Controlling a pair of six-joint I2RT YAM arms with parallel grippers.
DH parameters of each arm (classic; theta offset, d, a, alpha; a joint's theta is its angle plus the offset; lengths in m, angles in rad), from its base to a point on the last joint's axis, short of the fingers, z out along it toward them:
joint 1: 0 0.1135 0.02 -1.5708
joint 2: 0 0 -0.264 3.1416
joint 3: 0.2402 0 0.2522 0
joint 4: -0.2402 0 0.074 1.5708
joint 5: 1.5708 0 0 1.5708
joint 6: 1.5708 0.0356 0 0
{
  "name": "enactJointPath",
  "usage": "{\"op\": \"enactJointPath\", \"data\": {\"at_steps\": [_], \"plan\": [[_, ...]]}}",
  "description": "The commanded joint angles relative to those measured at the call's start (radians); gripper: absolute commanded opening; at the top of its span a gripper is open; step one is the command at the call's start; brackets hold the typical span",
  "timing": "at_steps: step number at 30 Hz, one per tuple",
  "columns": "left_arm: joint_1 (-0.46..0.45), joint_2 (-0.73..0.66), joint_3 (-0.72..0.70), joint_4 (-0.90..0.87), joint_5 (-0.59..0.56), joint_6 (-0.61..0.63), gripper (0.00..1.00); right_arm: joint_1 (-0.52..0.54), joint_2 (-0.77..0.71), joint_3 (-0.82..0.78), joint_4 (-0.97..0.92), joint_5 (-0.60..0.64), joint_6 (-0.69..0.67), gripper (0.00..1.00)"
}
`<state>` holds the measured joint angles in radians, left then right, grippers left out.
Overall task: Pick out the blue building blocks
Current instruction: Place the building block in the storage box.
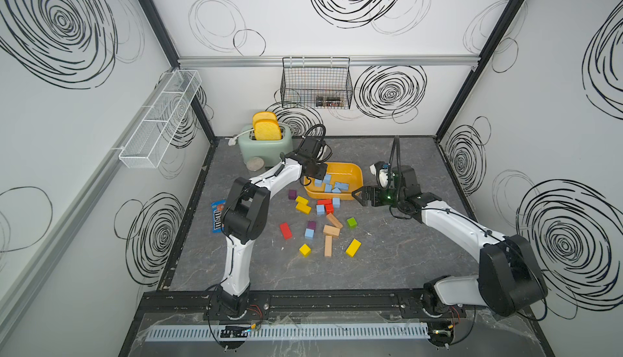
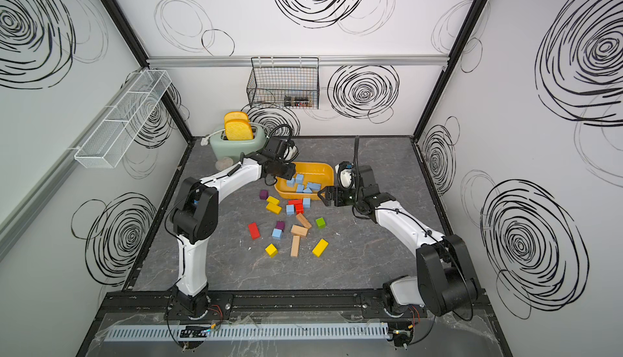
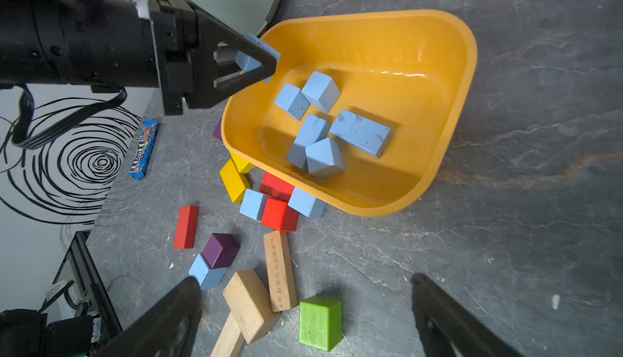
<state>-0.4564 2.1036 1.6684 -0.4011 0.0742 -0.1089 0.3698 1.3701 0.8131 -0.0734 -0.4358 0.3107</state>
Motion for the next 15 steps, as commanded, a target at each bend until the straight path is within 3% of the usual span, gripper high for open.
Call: {"op": "enactJointPath", "data": {"at_steps": [1, 15], "plan": [[-0.001, 0.037, 0.048, 0.007, 0.013, 0.020, 0.00, -0.003, 0.012, 0.017, 0.012, -0.024, -0.003, 0.98], [0.000, 0.141, 0.119, 0.018, 0.002, -0.029, 0.00, -0.003, 0.034, 0.019, 0.015, -0.024, -0.013, 0.98]]}}
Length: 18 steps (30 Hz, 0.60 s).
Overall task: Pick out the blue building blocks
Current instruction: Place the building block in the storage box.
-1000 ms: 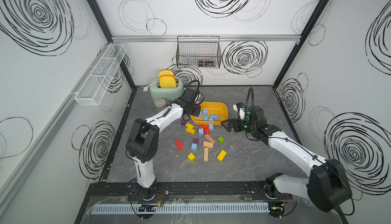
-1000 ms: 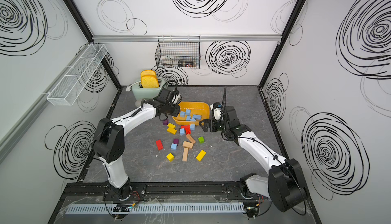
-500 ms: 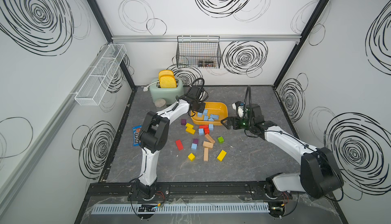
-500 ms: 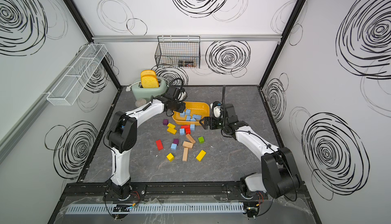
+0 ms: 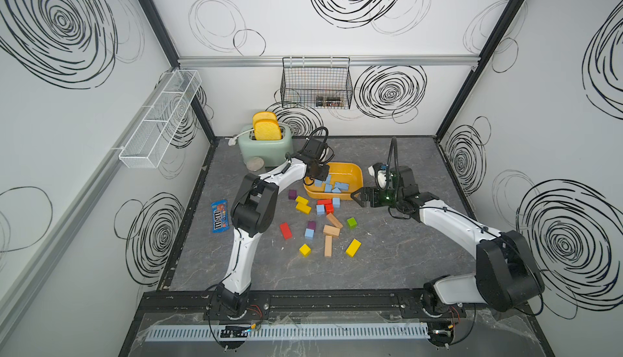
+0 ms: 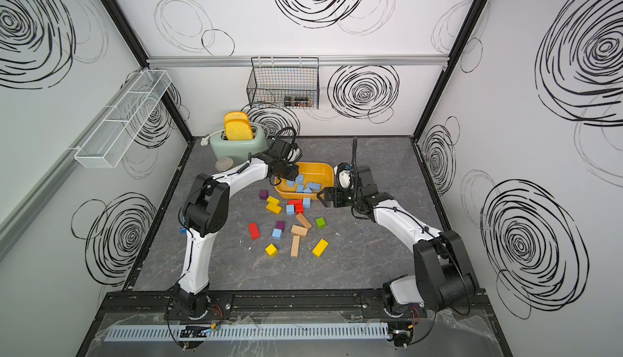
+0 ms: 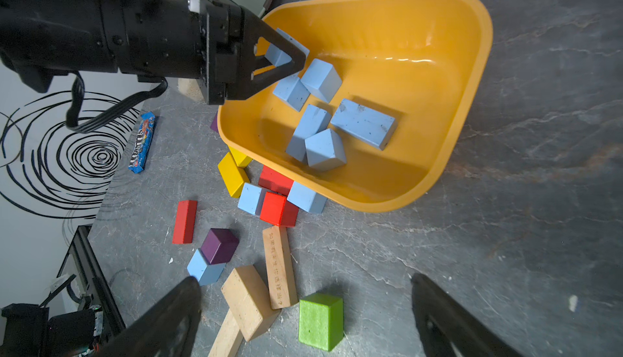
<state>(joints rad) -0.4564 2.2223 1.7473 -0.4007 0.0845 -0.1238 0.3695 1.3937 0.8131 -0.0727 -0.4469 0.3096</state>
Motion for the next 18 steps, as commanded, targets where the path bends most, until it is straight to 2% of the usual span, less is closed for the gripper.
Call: {"op": "enactJointPath", "data": {"at_steps": [1, 11, 12, 16, 18], "plan": [[-0.001, 0.026, 0.043, 0.016, -0.009, -0.016, 0.01, -0.003, 0.010, 0.019, 0.014, -0.012, -0.013, 0.98], [-0.001, 0.044, 0.044, 0.029, -0.072, -0.041, 0.03, -0.003, 0.005, 0.014, 0.014, -0.017, -0.018, 0.98], [-0.001, 0.043, 0.043, 0.030, -0.078, -0.042, 0.07, -0.004, 0.006, 0.015, 0.014, -0.018, -0.018, 0.98], [-0.001, 0.048, 0.040, 0.034, -0.094, -0.045, 0.10, -0.004, 0.007, 0.016, 0.014, -0.022, -0.020, 0.98], [-0.005, 0.047, 0.037, 0.033, -0.136, -0.057, 0.12, -0.004, 0.005, 0.019, 0.011, -0.030, -0.022, 0.98]]}}
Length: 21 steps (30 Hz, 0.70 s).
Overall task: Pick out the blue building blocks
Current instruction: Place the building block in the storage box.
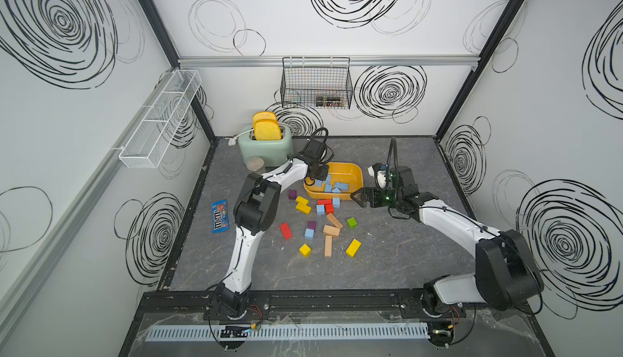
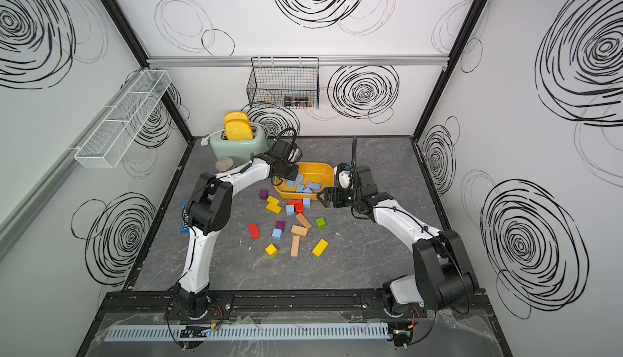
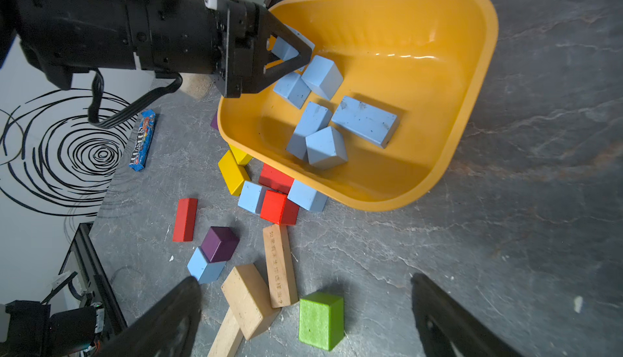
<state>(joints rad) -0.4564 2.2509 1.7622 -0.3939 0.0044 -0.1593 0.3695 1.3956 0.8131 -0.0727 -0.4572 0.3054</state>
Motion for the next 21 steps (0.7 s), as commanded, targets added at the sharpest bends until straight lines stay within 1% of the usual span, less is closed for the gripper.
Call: {"op": "enactJointPath", "data": {"at_steps": [1, 3, 6, 9, 11, 13, 15, 18, 21], "plan": [[-0.006, 0.017, 0.020, 0.027, -0.063, -0.022, 0.12, -0.003, 0.002, 0.021, 0.010, -0.021, -0.018, 0.98], [-0.007, 0.014, 0.011, 0.037, -0.063, -0.029, 0.15, -0.003, -0.001, 0.019, 0.008, -0.020, -0.019, 0.98], [-0.007, 0.016, 0.011, 0.037, -0.065, -0.040, 0.24, -0.003, -0.005, 0.018, 0.002, -0.020, -0.022, 0.98], [-0.008, 0.017, 0.007, 0.034, -0.053, -0.050, 0.29, -0.004, -0.012, 0.015, -0.001, -0.023, -0.024, 0.98], [-0.010, 0.014, 0.001, 0.033, -0.052, -0.051, 0.35, -0.003, -0.016, 0.011, -0.001, -0.026, -0.025, 0.98], [-0.012, 0.013, -0.004, 0.033, -0.050, -0.053, 0.38, -0.003, -0.018, 0.009, -0.001, -0.026, -0.022, 0.98], [-0.012, 0.010, -0.006, 0.033, -0.049, -0.053, 0.39, -0.003, -0.020, 0.009, -0.004, -0.026, -0.024, 0.98], [-0.011, 0.008, -0.004, 0.029, -0.045, -0.056, 0.45, -0.003, -0.021, 0.009, -0.004, -0.027, -0.024, 0.98], [-0.011, 0.004, 0.001, 0.021, -0.041, -0.059, 0.49, -0.003, -0.023, 0.009, -0.003, -0.027, -0.024, 0.98]]}}
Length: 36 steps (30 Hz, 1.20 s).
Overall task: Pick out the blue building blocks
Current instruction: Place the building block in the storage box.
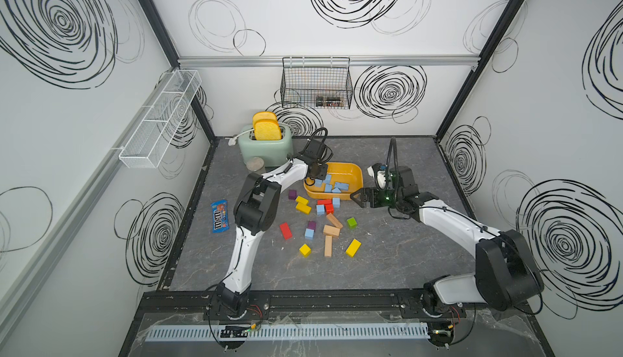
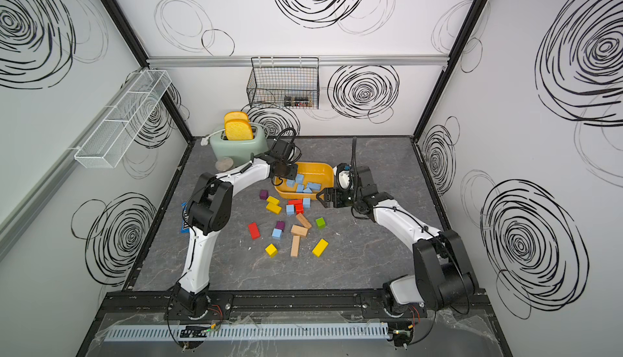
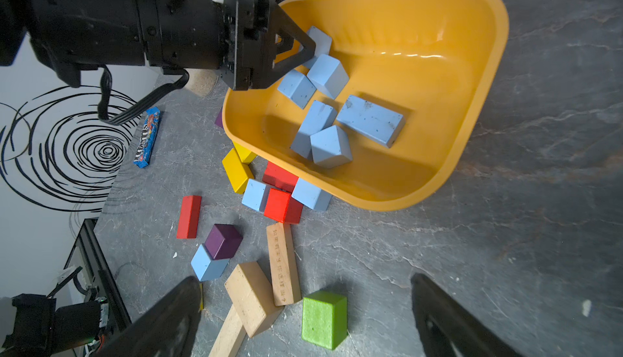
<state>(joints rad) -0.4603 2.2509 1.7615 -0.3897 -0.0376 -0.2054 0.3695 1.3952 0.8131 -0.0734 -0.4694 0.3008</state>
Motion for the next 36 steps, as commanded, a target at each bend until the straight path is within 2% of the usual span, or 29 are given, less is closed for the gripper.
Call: {"op": "enactJointPath", "data": {"at_steps": [1, 9, 17, 36], "plan": [[-0.008, 0.002, 0.001, 0.016, 0.003, -0.014, 0.50, -0.003, -0.022, 0.006, -0.003, -0.015, -0.020, 0.98], [-0.008, -0.050, -0.006, 0.003, 0.012, -0.018, 0.52, -0.003, -0.036, 0.005, -0.006, -0.020, -0.017, 0.98], [-0.021, -0.163, -0.051, 0.002, 0.022, -0.013, 0.60, 0.001, -0.081, -0.003, -0.014, -0.034, -0.009, 0.98], [-0.066, -0.621, -0.424, -0.029, 0.012, -0.010, 0.99, 0.098, -0.254, -0.038, -0.107, 0.030, -0.008, 0.98]]}}
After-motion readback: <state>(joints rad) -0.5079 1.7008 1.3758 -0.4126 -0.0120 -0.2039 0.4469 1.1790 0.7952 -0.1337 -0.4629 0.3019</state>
